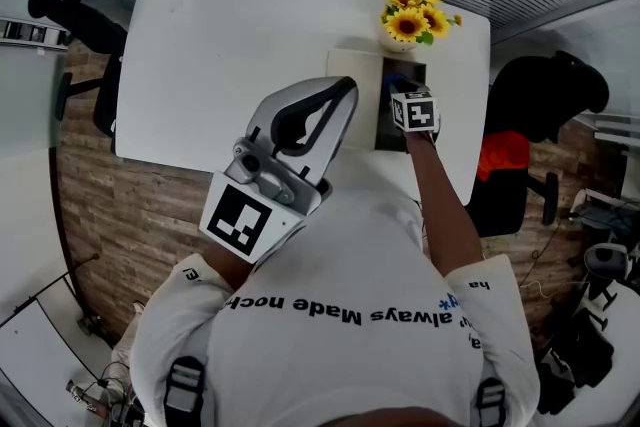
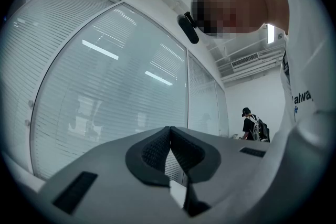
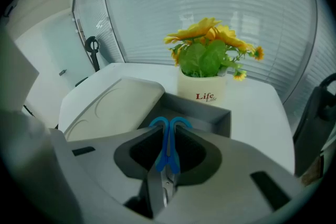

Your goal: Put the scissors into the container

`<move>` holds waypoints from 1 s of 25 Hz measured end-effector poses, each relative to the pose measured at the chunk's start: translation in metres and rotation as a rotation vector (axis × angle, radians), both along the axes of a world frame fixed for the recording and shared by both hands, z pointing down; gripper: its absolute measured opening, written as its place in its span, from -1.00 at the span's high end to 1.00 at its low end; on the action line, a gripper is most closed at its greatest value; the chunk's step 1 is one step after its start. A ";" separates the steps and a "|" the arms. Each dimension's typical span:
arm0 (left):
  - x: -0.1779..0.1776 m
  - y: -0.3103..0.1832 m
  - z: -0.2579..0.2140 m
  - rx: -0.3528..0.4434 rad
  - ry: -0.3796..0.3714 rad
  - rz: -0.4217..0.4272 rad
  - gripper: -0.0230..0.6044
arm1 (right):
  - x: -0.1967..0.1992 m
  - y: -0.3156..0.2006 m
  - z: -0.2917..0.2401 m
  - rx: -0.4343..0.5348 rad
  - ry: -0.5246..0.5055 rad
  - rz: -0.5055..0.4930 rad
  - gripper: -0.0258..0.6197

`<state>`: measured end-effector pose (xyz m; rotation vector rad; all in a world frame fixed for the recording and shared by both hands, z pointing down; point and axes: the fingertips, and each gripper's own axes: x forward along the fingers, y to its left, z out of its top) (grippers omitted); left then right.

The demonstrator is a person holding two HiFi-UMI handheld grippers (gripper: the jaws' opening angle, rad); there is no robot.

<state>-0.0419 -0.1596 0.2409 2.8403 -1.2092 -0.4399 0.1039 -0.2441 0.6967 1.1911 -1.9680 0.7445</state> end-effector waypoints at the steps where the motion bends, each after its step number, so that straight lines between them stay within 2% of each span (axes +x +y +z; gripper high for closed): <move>1: 0.000 0.000 0.000 0.000 -0.001 0.000 0.86 | -0.001 -0.001 0.001 -0.004 0.002 -0.001 0.66; 7: -0.002 0.001 0.000 -0.001 -0.001 -0.005 0.86 | -0.005 -0.004 -0.005 -0.033 0.024 0.014 0.66; 17: -0.005 -0.002 0.001 -0.006 0.001 -0.013 0.86 | -0.004 -0.006 0.011 -0.107 -0.020 0.060 0.66; 25: -0.006 -0.004 0.003 -0.011 -0.001 -0.016 0.86 | -0.005 -0.007 0.020 -0.137 -0.017 0.060 0.66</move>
